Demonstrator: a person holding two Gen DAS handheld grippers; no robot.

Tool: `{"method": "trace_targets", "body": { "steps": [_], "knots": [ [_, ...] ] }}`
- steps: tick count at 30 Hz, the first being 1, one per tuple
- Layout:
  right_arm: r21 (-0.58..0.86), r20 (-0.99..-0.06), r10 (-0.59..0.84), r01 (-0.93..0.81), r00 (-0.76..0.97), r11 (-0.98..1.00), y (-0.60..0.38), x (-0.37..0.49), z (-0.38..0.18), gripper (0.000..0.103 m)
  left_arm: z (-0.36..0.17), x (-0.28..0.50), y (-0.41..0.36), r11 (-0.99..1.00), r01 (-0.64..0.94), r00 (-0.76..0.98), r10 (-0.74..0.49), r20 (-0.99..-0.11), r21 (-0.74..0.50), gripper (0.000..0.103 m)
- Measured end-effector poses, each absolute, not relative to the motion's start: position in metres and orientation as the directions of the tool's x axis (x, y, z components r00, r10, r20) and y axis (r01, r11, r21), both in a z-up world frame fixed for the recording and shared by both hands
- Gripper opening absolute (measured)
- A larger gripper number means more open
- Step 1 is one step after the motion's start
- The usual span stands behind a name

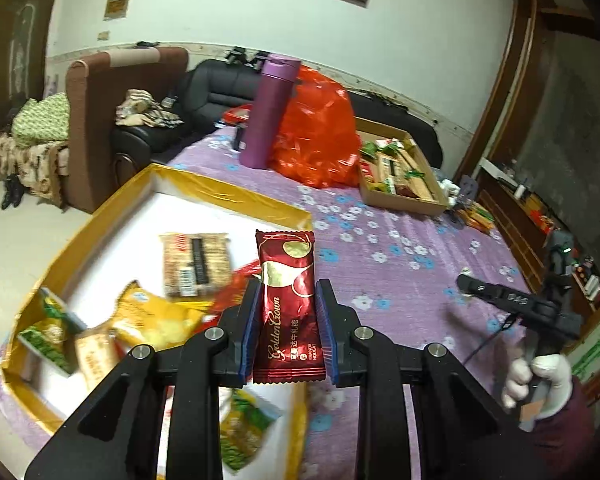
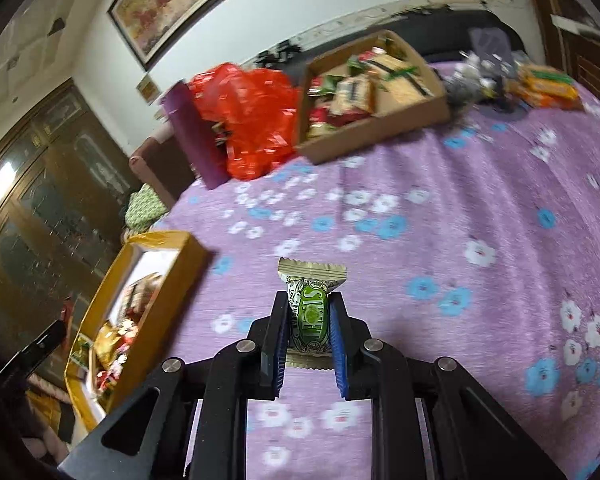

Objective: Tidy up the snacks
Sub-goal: 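Release the wafer into the tray with the left tool while the right tool releases its candy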

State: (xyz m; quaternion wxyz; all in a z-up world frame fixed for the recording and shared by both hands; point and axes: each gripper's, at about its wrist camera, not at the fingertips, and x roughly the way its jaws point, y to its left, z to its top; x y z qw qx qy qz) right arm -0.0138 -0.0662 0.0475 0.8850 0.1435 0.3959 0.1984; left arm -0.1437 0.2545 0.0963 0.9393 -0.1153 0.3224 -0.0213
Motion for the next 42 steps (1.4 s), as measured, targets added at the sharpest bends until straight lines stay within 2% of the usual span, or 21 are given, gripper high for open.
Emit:
{"method": "trace_targets", "body": {
  "steps": [5, 20, 29, 42],
  "knots": [
    [0.389, -0.634, 0.506, -0.324, 0.584, 0.862, -0.026, -0.022, 0.071, 0.019, 0.098, -0.150, 0.266, 0.981, -0.096, 0.804, -0.022, -0.594, -0.167, 0.024],
    [0.300, -0.650, 0.556, -0.497, 0.518, 0.814, 0.099, -0.020, 0.110, 0.019, 0.092, -0.159, 0.313, 0.975, -0.198, 0.799, 0.102, -0.593, -0.098, 0.025],
    [0.252, -0.715, 0.559, -0.591, 0.420, 0.766, 0.190, -0.019, 0.090, 0.019, 0.073, -0.152, 0.333, 0.969, -0.238, 0.764, 0.146, -0.629, -0.065, 0.025],
    [0.254, -0.796, 0.515, -0.597, 0.318, 0.761, 0.275, 0.015, 0.051, 0.019, 0.054, -0.143, 0.357, 0.963, -0.247, 0.741, 0.113, -0.662, -0.112, 0.026]
  ]
}}
